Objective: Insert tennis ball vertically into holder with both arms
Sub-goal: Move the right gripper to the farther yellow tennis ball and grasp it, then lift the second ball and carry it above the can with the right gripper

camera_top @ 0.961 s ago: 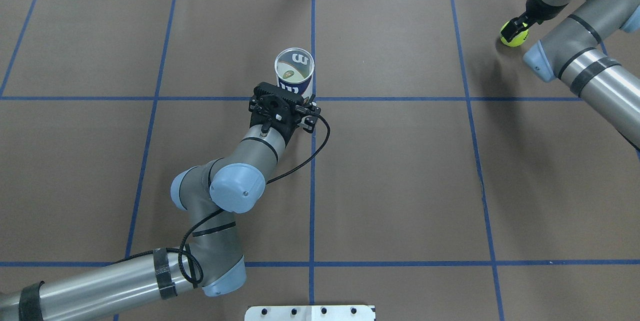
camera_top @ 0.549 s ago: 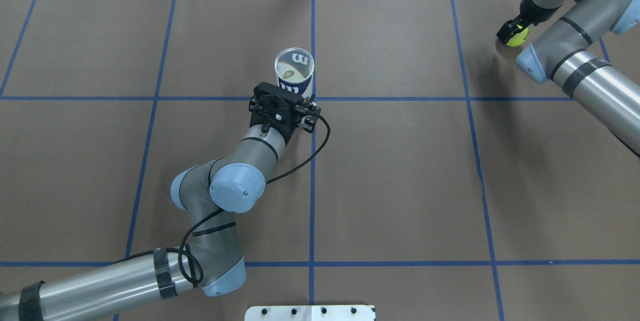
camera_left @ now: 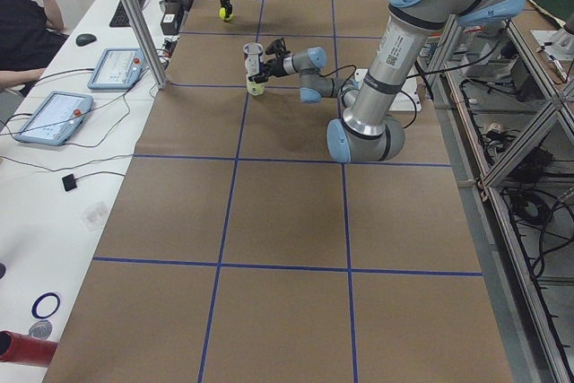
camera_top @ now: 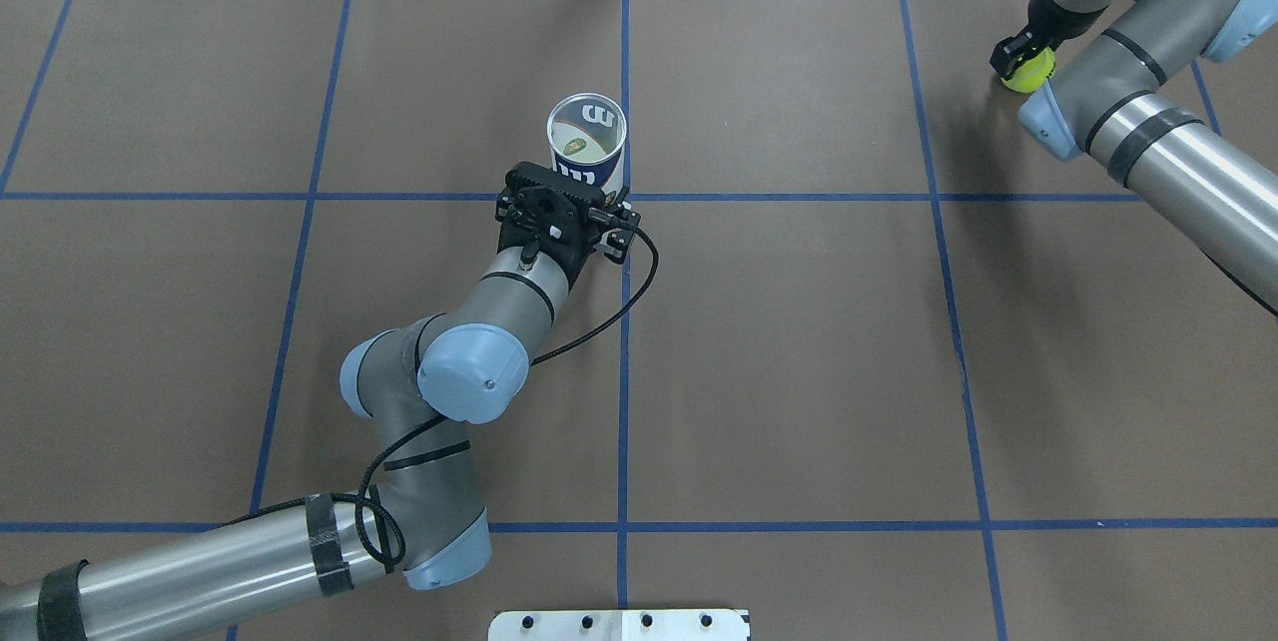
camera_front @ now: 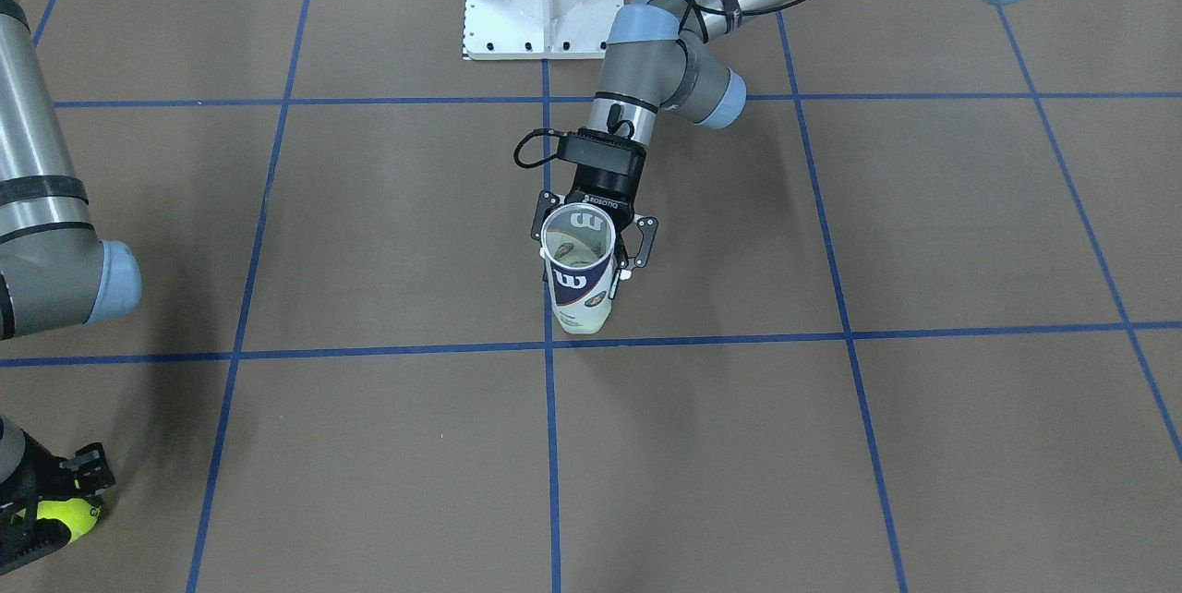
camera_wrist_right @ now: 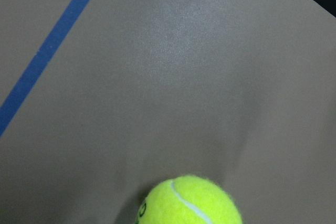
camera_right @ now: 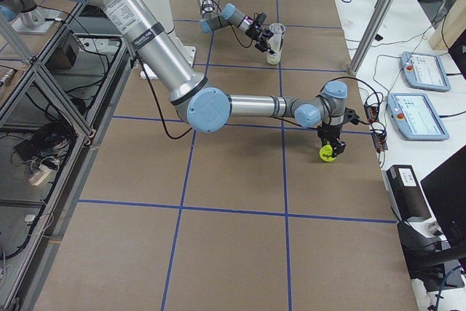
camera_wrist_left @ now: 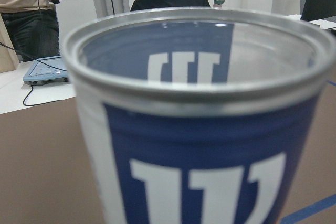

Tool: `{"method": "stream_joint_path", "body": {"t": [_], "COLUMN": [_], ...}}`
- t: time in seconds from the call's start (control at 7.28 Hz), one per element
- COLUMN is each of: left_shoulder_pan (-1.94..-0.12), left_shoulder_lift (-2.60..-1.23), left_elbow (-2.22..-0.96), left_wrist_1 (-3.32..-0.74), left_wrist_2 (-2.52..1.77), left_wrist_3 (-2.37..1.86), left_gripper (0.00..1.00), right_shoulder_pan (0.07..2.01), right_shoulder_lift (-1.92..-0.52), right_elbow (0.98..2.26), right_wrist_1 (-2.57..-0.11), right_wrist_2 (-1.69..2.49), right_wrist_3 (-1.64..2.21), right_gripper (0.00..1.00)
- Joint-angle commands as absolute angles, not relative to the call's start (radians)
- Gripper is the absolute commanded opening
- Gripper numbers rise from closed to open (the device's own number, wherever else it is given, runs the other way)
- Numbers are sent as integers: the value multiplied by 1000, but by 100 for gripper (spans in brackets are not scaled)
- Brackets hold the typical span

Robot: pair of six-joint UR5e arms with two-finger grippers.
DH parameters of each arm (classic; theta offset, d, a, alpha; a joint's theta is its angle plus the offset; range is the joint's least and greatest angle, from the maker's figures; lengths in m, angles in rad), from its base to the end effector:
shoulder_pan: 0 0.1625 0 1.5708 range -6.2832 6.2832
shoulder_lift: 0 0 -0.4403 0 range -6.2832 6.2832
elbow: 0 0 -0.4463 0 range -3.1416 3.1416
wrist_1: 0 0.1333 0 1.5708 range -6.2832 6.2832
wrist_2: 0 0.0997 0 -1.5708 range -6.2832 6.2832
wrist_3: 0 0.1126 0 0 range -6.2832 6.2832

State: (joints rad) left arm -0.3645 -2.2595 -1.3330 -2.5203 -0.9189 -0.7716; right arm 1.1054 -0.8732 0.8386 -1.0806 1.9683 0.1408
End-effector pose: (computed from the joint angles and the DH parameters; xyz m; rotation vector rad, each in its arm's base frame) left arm 0.6631 -0.4688 0.2249 1.1794 0.8198 -0.0988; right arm -0.3076 -0.8124 0.5647 0.3146 -0.5104 -0.4054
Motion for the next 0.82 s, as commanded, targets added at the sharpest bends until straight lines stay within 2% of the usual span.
{"method": "stream_joint_path", "body": {"t": [0.0, 0.41, 0.69], "left_shoulder_pan": [-364, -364, -362], "left_shoulder_lift": [-2260, -2260, -2261], "left_elbow": [-1333, -1333, -1333], "left_wrist_1": [-2520, -2520, -2520], "left_wrist_2": [-919, -919, -919], "left_wrist_3": [-772, -772, -773], "left_gripper": [83, 83, 83], "right_shoulder_pan": [1115, 1187, 1174], "right_shoulder_lift": [-873, -833, -795], "right_elbow": [853, 943, 1114], "right_wrist_1": [-1075, -1088, -1185], "right_wrist_2": [1983, 2153, 2274], "right_wrist_3": [138, 232, 474], "right_gripper": [0, 0, 0]}}
